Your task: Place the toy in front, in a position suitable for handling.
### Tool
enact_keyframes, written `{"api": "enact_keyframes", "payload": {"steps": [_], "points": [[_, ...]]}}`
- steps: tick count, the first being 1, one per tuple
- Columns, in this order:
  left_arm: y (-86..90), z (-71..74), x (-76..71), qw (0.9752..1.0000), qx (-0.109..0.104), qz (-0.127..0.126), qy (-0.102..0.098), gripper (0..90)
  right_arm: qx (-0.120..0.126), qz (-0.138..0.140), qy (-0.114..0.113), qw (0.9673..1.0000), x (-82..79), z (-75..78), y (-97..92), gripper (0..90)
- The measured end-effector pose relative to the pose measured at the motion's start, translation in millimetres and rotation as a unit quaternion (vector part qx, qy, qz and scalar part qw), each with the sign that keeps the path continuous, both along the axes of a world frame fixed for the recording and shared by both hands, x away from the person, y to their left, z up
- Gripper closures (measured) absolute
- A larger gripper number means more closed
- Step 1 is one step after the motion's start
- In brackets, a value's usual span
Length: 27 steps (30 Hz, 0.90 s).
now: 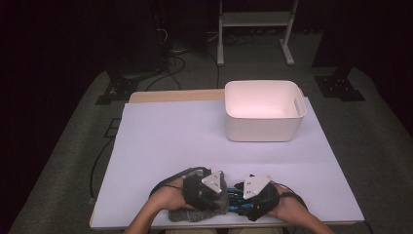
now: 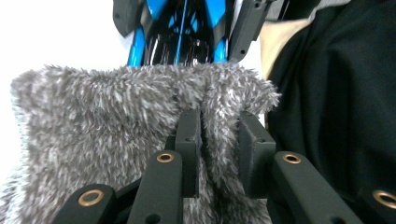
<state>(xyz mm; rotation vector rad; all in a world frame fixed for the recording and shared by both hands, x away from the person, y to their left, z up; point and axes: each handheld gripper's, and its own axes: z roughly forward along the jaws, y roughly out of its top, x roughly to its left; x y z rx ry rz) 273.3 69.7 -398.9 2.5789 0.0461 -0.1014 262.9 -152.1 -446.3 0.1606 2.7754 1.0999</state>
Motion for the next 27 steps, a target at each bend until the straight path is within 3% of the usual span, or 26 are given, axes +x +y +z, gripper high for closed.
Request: {"api": "enact_keyframes", "payload": {"steps": [2, 4, 7, 10, 13, 17, 18, 19, 21, 25, 27], "points": [[3.5, 6.6, -1.1, 0.9999, -0.01, 0.004, -0.007, 72.7, 0.011, 0.001, 0.05, 0.9987, 10.6, 3.2, -0.5, 26.0], [6.5, 14.2, -2.0, 0.9997, -0.021, 0.002, -0.012, 72.7, 0.015, 0.002, 0.087, 0.9961, 20.0, 4.9, 0.6, 26.2], [6.5, 19.3, -5.9, 0.9995, -0.024, -0.004, -0.018, 72.7, 0.018, 0.002, 0.098, 0.995, 23.7, 5.3, 1.9, 26.2], [3.2, 15.7, -10.5, 0.9995, -0.014, -0.006, -0.026, 72.5, 0.033, -0.001, 0.135, 0.9903, 32.6, 5.2, 0.3, 26.2], [1.6, 15.1, -11.3, 0.9994, -0.016, -0.007, -0.03, 72.5, 0.035, -0.002, 0.143, 0.9891, 35.4, 5.6, 0.1, 26.2], [-0.7, 17.2, -12.2, 0.999, -0.006, -0.005, -0.044, 72.5, 0.034, -0.001, 0.142, 0.9893, 37.5, 6.1, -0.2, 26.4], [-1.8, 17.5, -12.4, 0.9989, -0.004, -0.005, -0.047, 72.5, 0.034, -0.003, 0.136, 0.9901, 37.2, 6.7, -0.4, 32.9], [-2.8, 17.4, -12.5, 0.9988, 0.001, -0.007, -0.049, 72.5, 0.035, -0.011, 0.119, 0.9922, 36.8, 7.4, -1.5, 33.9], [-4.7, 16.3, -12.3, 0.9989, 0.0, -0.007, -0.047, 72.5, 0.038, -0.008, 0.119, 0.9922, 38.2, 8.4, -2.9, 35.5], [-6.1, 11.4, -11.7, 0.999, 0.005, -0.007, -0.043, 72.4, 0.024, 0.0, 0.082, 0.9964, 32.4, 13.3, -2.2, 36.5], [-6.8, 7.2, -11.6, 0.999, 0.014, -0.006, -0.043, 72.5, 0.02, -0.001, 0.044, 0.9988, 26.4, 16.1, -3.3, 34.0]]}}
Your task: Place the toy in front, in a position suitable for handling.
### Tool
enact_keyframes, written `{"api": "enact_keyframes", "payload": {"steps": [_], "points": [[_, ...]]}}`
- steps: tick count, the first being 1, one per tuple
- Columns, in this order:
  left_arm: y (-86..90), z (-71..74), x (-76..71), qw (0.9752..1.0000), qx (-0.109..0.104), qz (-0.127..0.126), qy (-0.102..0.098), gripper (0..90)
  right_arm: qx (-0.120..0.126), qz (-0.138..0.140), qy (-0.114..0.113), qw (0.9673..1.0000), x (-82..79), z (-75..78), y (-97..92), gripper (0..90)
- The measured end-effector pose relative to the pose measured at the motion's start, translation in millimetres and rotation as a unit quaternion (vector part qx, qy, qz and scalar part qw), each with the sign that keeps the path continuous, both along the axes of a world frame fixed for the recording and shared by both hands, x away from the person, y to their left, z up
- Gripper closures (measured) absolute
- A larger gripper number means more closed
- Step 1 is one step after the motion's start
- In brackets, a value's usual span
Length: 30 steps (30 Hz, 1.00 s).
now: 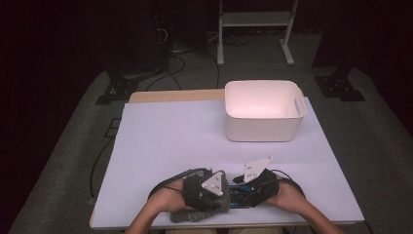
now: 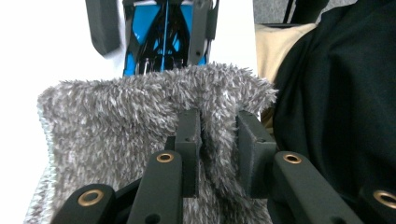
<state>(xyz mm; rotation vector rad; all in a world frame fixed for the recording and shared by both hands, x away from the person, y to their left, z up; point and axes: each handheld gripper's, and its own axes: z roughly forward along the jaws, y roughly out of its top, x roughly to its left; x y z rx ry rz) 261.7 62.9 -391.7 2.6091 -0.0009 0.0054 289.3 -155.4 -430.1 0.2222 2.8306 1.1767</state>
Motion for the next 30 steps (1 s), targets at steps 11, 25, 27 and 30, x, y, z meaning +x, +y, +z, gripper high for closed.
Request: {"api": "enact_keyframes", "payload": {"steps": [11, 25, 27, 30], "points": [[-9.0, -10.1, 13.5, 0.9999, 0.006, 0.01, 0.004, 72.8, -0.009, 0.022, -0.059, 0.998, -20.6, -6.2, -0.8, 24.1], [34.3, -23.4, 35.7, 0.9967, 0.012, 0.078, 0.019, 72.8, -0.041, 0.028, -0.021, 0.9985, -6.3, -18.0, 13.1, 23.7], [45.4, -25.1, 37.3, 0.9953, 0.022, 0.094, 0.016, 72.8, -0.041, 0.028, -0.016, 0.9986, -5.1, -18.3, 12.7, 23.4], [66.1, -22.2, 39.8, 0.9924, 0.013, 0.122, 0.017, 73.8, -0.054, 0.026, -0.004, 0.9982, -2.9, -21.5, 13.3, 20.9]]}}
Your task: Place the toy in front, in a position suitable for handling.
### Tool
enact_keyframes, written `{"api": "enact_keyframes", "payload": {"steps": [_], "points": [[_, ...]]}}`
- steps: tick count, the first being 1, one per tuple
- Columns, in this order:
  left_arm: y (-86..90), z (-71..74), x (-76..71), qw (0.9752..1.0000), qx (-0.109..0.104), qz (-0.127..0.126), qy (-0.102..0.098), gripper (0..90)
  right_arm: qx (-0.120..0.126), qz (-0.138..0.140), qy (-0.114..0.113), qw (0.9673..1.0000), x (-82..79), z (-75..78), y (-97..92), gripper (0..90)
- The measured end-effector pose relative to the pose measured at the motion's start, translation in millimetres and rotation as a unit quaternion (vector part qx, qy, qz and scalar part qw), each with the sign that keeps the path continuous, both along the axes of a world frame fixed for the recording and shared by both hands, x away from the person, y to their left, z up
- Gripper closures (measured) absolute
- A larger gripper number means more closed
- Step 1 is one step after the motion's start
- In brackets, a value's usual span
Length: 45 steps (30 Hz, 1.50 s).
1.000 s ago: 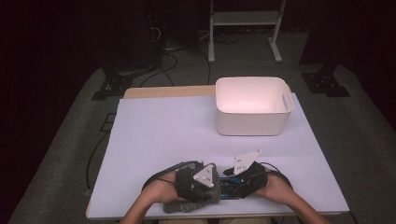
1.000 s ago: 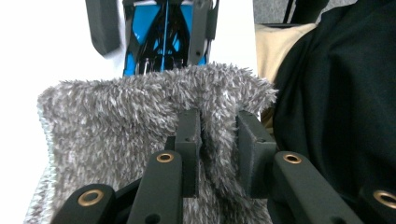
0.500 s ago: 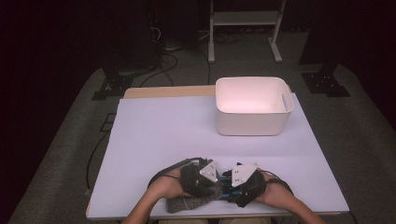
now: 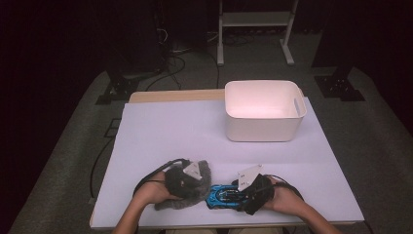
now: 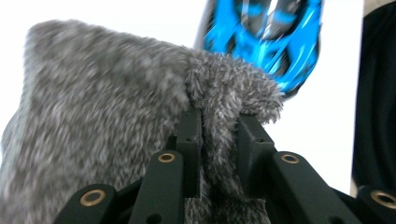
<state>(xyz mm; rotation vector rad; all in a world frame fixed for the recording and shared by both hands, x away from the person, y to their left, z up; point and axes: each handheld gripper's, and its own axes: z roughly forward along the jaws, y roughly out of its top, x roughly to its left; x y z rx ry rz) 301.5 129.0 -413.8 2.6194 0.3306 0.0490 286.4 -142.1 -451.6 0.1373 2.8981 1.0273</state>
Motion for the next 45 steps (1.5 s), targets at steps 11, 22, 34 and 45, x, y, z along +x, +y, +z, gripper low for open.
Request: {"api": "enact_keyframes", "payload": {"steps": [11, 22, 34, 45], "points": [[88.6, 47.7, -2.7, 0.9934, -0.058, 0.089, -0.042, 74.1, 0.013, -0.003, 0.014, 0.9998, 3.5, -2.8, -3.1, 20.7], [139.7, 79.6, -16.9, 0.9859, -0.043, 0.141, -0.078, 73.9, 0.016, -0.005, 0.022, 0.9996, 4.6, -2.8, -3.7, 20.3], [121.9, 46.1, -19.2, 0.9877, -0.066, 0.131, -0.055, 56.7, 0.053, -0.022, 0.056, 0.9968, 14.1, 14.3, -14.9, 17.5], [134.6, 46.9, -27.4, 0.9808, -0.106, 0.15, -0.066, 47.1, 0.06, -0.049, 0.043, 0.9961, 31.1, 44.0, -33.8, 17.8]]}}
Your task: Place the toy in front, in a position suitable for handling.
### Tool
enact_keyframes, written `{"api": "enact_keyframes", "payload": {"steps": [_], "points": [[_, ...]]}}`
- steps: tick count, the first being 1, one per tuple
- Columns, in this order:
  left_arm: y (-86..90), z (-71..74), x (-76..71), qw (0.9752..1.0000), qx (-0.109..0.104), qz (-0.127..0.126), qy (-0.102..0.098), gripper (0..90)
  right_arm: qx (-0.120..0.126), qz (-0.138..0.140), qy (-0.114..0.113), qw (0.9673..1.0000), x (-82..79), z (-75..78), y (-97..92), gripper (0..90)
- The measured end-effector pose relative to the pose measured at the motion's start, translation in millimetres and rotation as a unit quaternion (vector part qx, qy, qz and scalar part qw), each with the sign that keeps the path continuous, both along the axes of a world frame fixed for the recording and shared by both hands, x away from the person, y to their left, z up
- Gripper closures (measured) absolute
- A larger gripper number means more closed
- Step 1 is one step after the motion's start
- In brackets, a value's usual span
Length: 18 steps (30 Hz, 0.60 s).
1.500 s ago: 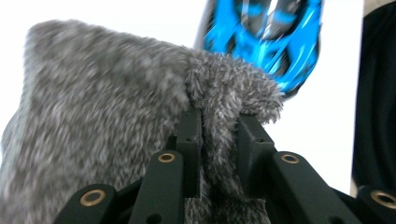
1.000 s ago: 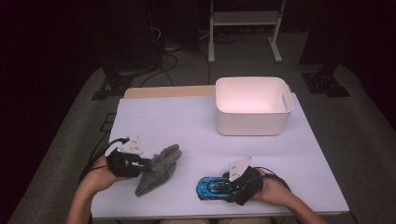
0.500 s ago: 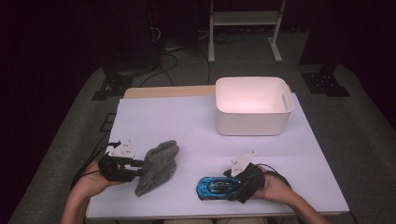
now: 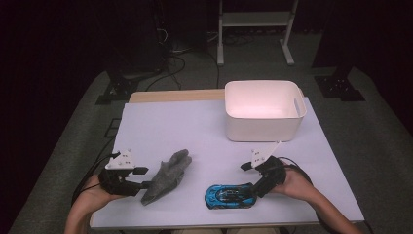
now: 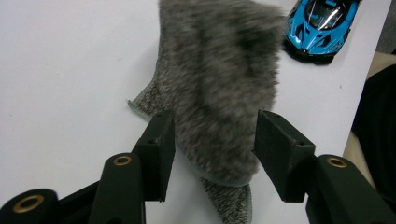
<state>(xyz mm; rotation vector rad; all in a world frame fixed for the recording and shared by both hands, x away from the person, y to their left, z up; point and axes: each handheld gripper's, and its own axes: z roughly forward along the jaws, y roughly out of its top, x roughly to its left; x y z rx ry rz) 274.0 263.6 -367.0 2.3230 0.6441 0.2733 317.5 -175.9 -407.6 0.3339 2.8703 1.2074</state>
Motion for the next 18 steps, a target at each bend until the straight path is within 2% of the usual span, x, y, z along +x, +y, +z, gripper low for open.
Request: {"api": "enact_keyframes", "payload": {"steps": [4, 7, 9, 12, 15, 18], "points": [[1.2, -5.3, 2.4, 0.9999, -0.01, 0.007, 0.003, 44.9, -0.005, -0.009, 0.001, 0.9999, 6.4, 9.0, -6.4, 17.8], [-1.0, -9.5, 5.1, 1.0, -0.002, 0.004, 0.009, 42.7, -0.008, -0.015, -0.002, 0.9999, 10.4, 15.9, -10.9, 17.8], [-1.7, -11.5, 6.2, 0.9999, -0.008, 0.003, 0.01, 41.0, -0.006, -0.019, -0.003, 0.9998, 13.2, 21.0, -14.8, 17.8], [-4.0, -15.2, 6.5, 0.9999, -0.014, 0.003, 0.004, 37.6, 0.0, -0.023, -0.002, 0.9997, 18.1, 28.7, -20.7, 17.7], [-6.4, -19.6, 7.8, 0.9999, -0.013, 0.008, 0.004, 32.7, -0.008, -0.028, -0.009, 0.9995, 22.1, 37.3, -24.4, 17.8], [-8.9, -23.2, 9.1, 0.9998, -0.014, 0.011, 0.005, 28.6, -0.012, -0.026, -0.007, 0.9996, 26.8, 45.5, -27.3, 17.9]]}}
